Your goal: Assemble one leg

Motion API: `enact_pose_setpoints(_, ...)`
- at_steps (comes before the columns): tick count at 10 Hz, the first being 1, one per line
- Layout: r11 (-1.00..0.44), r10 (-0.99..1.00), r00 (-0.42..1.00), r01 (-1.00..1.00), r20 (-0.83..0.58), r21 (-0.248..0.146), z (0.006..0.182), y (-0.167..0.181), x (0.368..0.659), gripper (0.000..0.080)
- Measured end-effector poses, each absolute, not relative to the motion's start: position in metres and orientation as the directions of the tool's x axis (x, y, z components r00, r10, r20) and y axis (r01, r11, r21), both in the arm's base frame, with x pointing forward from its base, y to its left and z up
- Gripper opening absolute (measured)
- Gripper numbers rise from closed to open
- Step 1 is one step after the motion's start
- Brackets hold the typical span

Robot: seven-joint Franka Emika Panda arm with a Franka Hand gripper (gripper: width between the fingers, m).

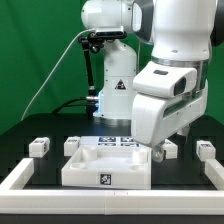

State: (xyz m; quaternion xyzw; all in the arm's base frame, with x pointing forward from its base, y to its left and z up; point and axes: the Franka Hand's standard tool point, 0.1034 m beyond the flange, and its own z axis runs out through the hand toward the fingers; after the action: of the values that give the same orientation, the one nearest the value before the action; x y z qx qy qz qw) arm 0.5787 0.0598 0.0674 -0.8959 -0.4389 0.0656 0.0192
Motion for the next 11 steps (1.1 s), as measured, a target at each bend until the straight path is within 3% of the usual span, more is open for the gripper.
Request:
enact_pose_setpoints(7, -0.602, 0.798, 0.596, 0.793, -0.090, -0.088, 0.066, 0.060, 0.579, 0.0649)
enact_pose_setpoints(9, -0.482, 0.876, 0.482, 0.876, -0.017, -0.034, 0.051, 0.053, 0.568, 0.0649)
enact_pose_setpoints(11, -0.392, 0.920, 0.392, 0.920, 0.019, 0.013, 0.050, 0.048, 0.561, 0.0649)
